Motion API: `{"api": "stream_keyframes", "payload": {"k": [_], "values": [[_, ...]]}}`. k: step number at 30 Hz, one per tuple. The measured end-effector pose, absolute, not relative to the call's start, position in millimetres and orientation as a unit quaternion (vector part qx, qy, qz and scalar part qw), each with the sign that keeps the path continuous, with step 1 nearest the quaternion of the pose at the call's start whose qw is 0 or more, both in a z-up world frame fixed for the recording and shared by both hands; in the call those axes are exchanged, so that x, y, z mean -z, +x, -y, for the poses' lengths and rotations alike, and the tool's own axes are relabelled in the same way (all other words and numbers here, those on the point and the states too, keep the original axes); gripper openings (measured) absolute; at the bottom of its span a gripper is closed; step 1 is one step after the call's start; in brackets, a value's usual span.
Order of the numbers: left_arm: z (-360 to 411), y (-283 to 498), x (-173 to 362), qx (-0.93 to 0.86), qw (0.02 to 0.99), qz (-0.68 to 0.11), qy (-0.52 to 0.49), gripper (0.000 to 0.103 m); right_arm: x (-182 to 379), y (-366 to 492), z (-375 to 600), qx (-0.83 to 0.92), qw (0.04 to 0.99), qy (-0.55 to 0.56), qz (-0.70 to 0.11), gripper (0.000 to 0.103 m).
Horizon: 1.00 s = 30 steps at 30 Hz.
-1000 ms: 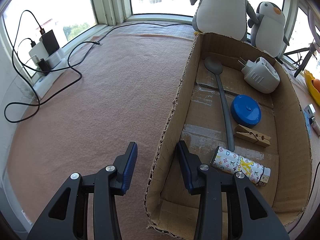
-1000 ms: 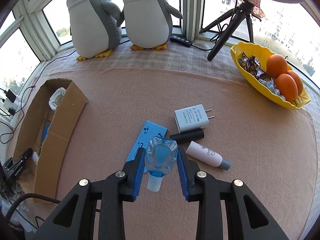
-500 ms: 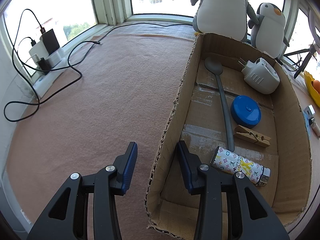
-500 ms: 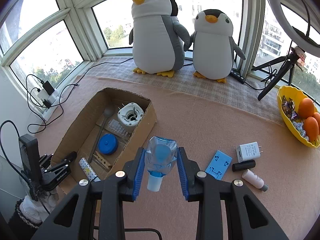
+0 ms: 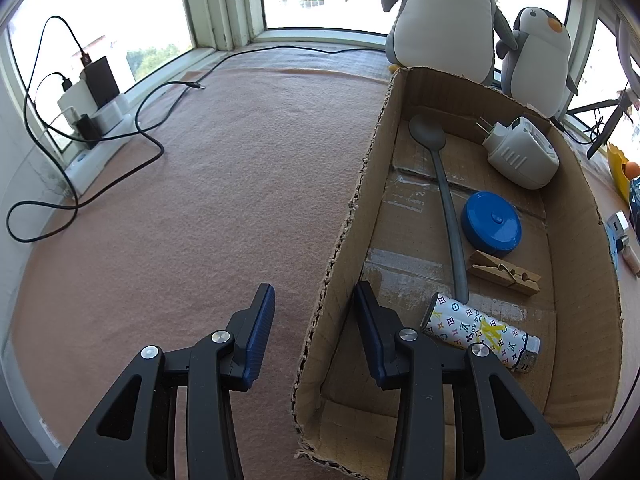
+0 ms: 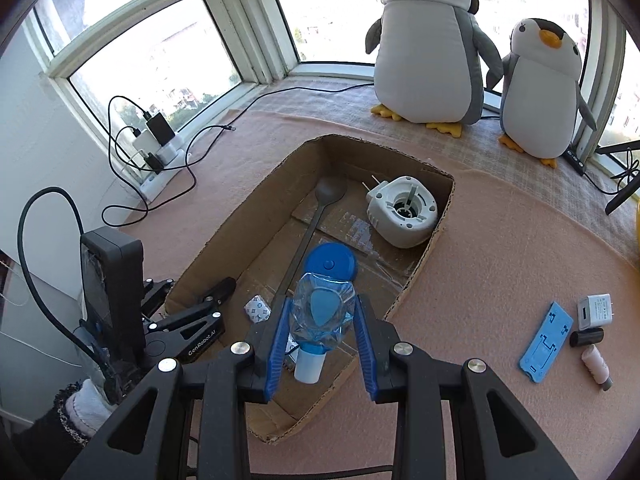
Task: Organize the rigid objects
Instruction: 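Carry the blue-capped bottle with the right gripper over the box, then open the right gripper to release the bottle into the box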
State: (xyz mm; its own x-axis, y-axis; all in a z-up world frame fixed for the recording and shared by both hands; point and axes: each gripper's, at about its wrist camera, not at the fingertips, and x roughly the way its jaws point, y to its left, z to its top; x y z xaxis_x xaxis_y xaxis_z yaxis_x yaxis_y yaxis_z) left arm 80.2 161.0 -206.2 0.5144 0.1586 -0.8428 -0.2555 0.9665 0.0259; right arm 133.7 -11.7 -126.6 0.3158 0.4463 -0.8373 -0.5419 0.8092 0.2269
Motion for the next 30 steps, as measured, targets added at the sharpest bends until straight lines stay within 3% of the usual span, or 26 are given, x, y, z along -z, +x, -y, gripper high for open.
{"api": "stream_keyframes", "payload": {"k": [25,30], "values": [[-162,80,207,-0.118,0.869,-0.477,-0.052,0.039,157,124,-18,-0.323,0.782,-0.056,-0.53,0.029],[-162,80,207,-0.119,0.869,-0.477,-0.052,0.039,155,122,-19,-0.322,0.784,-0.059,-0.527,0.035]]}}
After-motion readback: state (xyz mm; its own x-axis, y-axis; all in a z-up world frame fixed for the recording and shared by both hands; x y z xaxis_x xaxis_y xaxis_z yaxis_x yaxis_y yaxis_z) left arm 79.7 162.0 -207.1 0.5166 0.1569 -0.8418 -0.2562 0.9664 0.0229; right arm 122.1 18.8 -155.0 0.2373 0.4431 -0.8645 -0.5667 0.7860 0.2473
